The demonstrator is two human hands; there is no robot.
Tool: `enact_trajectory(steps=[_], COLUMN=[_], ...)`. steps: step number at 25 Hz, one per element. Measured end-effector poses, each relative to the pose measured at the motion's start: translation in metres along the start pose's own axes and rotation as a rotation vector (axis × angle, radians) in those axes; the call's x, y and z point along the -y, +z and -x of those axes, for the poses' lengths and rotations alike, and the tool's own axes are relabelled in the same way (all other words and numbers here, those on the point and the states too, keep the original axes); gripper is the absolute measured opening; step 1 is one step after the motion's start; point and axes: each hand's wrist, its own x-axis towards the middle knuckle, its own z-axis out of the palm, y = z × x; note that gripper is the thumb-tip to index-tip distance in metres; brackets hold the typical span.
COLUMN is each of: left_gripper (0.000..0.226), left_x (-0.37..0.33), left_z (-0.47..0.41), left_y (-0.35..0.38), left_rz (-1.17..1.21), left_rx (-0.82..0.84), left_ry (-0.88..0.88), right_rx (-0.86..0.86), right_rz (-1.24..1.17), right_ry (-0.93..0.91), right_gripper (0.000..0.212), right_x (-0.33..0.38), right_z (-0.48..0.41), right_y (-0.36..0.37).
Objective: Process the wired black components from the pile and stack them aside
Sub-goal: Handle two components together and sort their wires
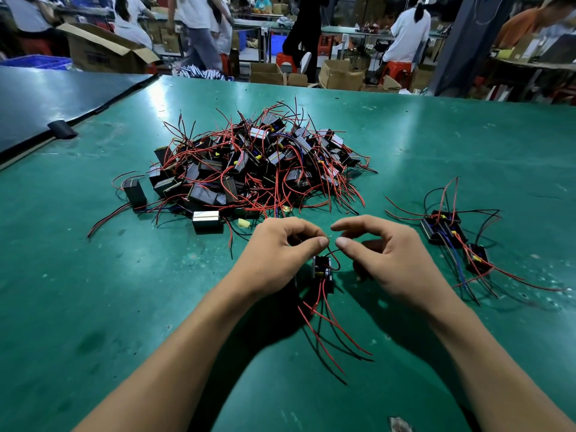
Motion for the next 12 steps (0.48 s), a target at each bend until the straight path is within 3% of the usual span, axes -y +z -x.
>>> enact_trajectory(steps=[5, 12], left_gripper=[0.009, 0.006], left_x=[0.0000, 0.0002], left_z=[-0.0019, -0.0020], left_y=[-0.0018, -0.0057], left_rz=[0.061, 0.010], left_rx=[0.065, 0.102], left_ry=[-0.066, -0.030], right_rx=[-0.044, -0.026], right_rz=[0.214, 0.244], right_ry=[-0.308, -0.338], right_gripper=[0.014, 0.003], right_x=[0.0006, -0.0004], right_z=[-0.0029, -0.0034], right_y=[0.0029, 0.0012])
